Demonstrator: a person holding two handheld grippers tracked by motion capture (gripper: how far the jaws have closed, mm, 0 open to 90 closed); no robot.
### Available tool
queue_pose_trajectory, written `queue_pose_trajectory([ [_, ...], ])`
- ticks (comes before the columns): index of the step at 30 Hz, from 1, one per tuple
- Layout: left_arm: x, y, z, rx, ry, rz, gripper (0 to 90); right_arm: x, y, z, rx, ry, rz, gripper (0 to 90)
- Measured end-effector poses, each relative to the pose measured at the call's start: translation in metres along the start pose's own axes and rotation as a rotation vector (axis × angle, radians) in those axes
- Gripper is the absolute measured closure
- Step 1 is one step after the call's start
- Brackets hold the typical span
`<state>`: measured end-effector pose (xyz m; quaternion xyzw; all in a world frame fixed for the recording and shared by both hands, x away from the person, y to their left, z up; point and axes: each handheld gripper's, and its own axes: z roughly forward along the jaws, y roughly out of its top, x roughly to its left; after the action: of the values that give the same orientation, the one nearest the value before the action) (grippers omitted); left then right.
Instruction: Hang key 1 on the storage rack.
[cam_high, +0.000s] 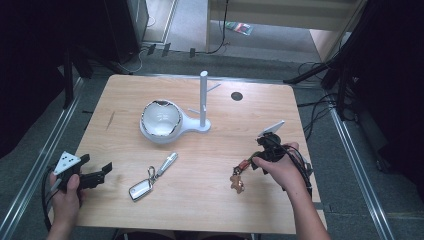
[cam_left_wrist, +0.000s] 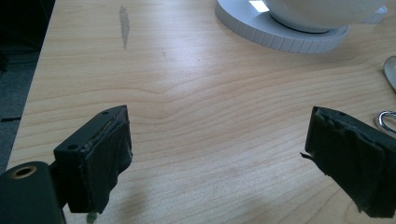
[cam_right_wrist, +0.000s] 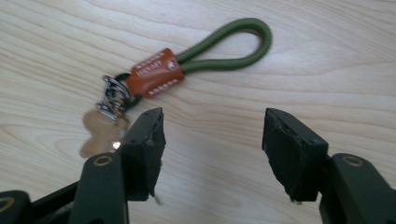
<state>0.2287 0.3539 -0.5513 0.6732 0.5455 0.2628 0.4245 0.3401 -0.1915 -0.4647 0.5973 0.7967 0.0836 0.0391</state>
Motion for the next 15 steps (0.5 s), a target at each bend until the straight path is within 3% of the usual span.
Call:
queue_pose_trajectory([
  [9, -0.002, 0.002, 0.004, 0.032, 0.006, 0.014, 7.7, 0.008, 0.010, 0.017, 0.049, 0.015, 0.026, 41.6],
  [12, -0.002, 0.002, 0.005, 0.037, 0.006, 0.015, 7.7, 0.008, 0.013, 0.021, 0.046, 0.009, 0.047, 44.6],
  [15, -0.002, 0.002, 0.005, 0.036, 0.006, 0.013, 7.6, 0.001, 0.017, 0.025, 0.030, 0.021, 0.096, 50.9],
])
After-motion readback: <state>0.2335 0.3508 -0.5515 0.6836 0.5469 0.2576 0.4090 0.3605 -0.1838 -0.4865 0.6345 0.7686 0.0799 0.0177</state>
